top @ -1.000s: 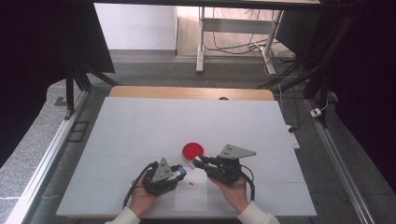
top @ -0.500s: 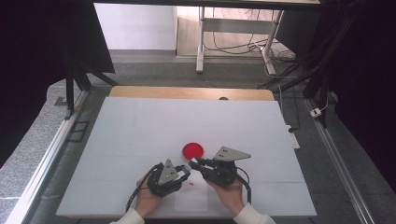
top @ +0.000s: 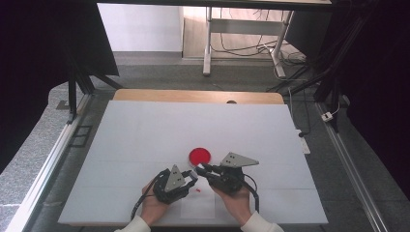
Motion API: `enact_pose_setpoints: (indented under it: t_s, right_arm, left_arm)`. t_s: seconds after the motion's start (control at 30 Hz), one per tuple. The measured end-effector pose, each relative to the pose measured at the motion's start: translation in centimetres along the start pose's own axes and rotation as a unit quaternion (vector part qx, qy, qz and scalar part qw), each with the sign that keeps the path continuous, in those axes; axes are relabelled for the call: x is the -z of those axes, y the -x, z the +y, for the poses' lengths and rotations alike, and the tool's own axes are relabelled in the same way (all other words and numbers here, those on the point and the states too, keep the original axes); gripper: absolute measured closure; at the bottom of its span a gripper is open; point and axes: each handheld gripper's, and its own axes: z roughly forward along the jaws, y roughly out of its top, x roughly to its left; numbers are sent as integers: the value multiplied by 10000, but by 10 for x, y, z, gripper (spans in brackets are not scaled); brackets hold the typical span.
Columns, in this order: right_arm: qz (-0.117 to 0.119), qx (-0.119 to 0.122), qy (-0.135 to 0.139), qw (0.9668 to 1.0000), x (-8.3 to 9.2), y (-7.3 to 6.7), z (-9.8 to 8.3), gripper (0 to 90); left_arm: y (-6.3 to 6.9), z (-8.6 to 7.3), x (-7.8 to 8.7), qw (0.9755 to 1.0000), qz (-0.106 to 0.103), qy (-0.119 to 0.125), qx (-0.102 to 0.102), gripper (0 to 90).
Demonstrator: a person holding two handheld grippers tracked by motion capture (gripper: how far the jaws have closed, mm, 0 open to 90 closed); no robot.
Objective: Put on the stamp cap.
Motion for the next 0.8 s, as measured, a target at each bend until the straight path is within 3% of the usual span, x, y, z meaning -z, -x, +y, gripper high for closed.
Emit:
enact_pose_setpoints:
  t_s: [0.5,0.8]
  right_arm:
    - [7,-59,-19,10000,-2,-1,-2,754]
    - [-79,-75,4,9999,-3,-5,-3,753]
  left_arm:
    - [2,0,0,10000,76,-6,-59,651]
    - [6,-1,0,9996,269,25,-125,652]
